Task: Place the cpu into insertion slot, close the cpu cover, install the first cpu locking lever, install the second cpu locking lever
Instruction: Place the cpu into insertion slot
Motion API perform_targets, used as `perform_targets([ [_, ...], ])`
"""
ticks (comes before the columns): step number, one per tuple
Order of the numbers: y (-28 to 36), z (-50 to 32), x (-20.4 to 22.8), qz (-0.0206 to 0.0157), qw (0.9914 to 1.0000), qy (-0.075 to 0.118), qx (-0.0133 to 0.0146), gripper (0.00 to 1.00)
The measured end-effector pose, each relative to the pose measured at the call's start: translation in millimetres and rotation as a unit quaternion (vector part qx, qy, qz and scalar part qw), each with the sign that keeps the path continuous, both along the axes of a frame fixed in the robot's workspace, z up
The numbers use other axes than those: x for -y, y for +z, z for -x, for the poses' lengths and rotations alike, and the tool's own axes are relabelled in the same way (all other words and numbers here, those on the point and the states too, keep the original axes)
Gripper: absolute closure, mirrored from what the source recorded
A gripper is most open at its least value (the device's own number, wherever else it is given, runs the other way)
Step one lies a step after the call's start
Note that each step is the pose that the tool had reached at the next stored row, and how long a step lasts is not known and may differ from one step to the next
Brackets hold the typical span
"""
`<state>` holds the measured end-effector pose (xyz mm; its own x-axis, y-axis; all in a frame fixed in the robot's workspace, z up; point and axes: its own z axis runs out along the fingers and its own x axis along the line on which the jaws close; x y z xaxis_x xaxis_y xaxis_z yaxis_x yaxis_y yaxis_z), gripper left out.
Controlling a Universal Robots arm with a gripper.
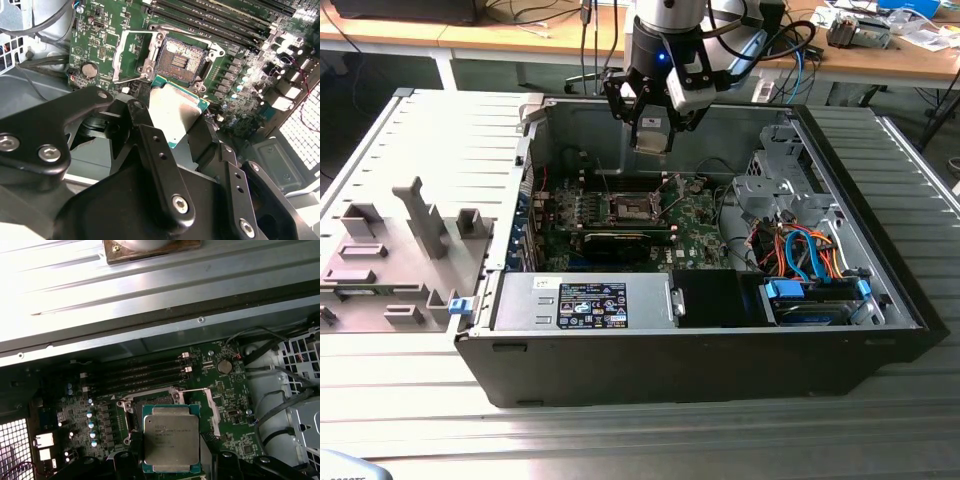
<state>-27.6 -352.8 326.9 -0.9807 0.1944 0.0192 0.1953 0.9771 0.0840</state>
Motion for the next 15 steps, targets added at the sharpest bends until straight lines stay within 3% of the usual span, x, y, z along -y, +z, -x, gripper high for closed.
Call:
perform_targets([
  [15,0.0,0.0,0.0,0.0000,0.99995,-0.010,0.0000,0.46],
])
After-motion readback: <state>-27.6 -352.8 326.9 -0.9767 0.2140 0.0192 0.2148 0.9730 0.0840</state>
